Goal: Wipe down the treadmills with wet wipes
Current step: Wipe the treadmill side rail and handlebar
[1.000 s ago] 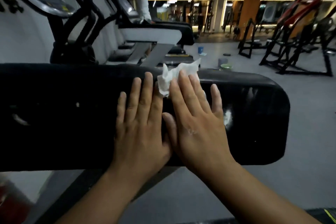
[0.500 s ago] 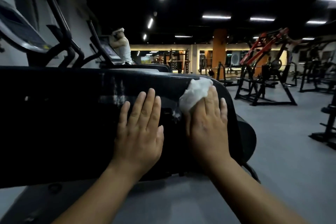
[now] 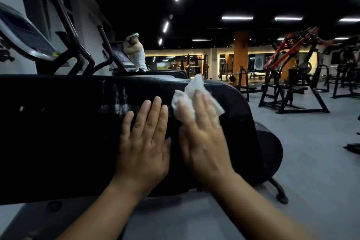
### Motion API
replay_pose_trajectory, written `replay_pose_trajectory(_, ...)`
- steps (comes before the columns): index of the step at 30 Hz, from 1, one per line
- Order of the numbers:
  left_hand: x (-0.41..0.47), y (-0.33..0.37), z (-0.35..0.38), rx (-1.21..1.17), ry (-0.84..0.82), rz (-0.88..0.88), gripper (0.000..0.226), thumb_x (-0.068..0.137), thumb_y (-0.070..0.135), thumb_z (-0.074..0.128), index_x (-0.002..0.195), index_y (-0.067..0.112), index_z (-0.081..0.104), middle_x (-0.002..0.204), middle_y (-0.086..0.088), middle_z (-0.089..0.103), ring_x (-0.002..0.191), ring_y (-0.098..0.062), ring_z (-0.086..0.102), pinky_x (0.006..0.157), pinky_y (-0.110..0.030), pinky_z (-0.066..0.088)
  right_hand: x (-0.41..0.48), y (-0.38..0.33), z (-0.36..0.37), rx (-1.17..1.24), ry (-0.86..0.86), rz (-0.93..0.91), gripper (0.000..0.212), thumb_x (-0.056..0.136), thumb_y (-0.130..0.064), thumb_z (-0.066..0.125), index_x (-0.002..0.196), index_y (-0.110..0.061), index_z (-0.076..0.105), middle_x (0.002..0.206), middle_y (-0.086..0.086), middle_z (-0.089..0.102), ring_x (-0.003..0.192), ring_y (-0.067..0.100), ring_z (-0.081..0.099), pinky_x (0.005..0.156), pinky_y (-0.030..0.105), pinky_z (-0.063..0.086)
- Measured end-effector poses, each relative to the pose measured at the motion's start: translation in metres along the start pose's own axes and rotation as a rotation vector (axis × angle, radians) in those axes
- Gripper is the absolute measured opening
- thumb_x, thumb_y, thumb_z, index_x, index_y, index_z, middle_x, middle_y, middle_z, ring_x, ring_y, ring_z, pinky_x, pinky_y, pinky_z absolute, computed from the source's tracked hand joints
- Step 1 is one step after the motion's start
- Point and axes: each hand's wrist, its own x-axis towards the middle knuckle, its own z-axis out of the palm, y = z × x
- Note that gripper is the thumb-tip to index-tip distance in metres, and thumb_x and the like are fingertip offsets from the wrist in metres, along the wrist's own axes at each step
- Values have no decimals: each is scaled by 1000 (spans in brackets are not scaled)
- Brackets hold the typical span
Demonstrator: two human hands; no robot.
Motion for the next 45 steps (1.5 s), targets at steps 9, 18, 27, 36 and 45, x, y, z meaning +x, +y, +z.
replay_pose_trajectory(9, 0, 0, -2, -9, -21, -3, 65, 99, 34, 40, 155, 2, 33, 165, -16, 26, 153, -32, 24, 123, -55, 18, -14, 22, -8, -101, 20, 113, 63, 106, -46, 34, 159, -13, 25, 167, 15, 16, 155, 28, 9, 124, 46, 20)
replay_pose_trajectory(18, 2, -2, 0, -6, -6, 17, 64, 100, 35, 39, 156, 3, 32, 164, -16, 26, 153, -32, 23, 123, -53, 17, -51, 30, -6, -174, -68, -88, 63, 104, -46, 41, 154, -8, 31, 164, 16, 23, 154, 29, 17, 122, 47, 26)
replay_pose_trajectory(27, 2, -3, 1, -10, 16, 30, 63, 102, 33, 38, 155, 1, 33, 164, -18, 26, 152, -34, 24, 123, -53, 16, -28, 13, 6, -78, -66, -81, 66, 104, -47, 40, 156, -9, 30, 164, 17, 20, 155, 32, 13, 125, 47, 17)
replay_pose_trajectory(36, 3, -3, 1, 10, 7, 31, 64, 102, 34, 38, 156, 2, 30, 164, -18, 24, 153, -33, 22, 124, -51, 12, -22, 2, 2, 70, 38, 16, 70, 102, -42, 47, 156, -6, 22, 164, 13, 24, 154, 30, 17, 124, 45, 19)
replay_pose_trajectory(45, 2, -3, -2, 9, -23, 26, 65, 102, 36, 37, 157, 3, 27, 165, -17, 23, 154, -32, 20, 124, -52, 13, -25, 11, 1, -48, 2, 120, 60, 107, -48, 27, 158, -16, 21, 166, 10, 17, 155, 27, 11, 126, 44, 11)
